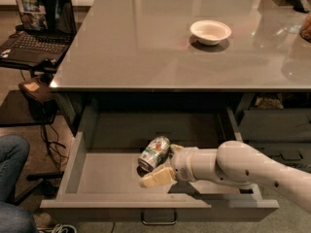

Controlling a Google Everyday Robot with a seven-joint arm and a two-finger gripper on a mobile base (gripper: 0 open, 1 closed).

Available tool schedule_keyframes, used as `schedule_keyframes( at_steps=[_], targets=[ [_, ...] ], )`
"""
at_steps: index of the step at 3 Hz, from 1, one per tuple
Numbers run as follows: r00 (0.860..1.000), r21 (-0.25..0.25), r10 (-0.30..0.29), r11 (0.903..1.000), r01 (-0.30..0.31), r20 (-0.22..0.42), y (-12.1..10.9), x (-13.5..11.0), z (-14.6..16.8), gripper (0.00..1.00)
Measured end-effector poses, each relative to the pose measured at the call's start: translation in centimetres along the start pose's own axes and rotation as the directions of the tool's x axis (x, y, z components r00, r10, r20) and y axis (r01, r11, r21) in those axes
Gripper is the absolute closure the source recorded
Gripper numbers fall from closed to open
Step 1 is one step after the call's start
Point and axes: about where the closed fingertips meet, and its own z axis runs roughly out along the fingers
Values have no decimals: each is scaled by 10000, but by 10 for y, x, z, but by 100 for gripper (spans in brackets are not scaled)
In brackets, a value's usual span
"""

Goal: Pick 7up can from top drawer and place on counter

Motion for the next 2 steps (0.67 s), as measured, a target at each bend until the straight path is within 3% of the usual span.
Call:
schedule_keyframes(
  at_steps=[1, 2],
  targets=[
    [10000, -14, 3, 10000, -3, -6, 1, 0, 1, 0],
    [9999, 468, 17, 9989, -25, 169, 1, -8, 12, 0]
  ],
)
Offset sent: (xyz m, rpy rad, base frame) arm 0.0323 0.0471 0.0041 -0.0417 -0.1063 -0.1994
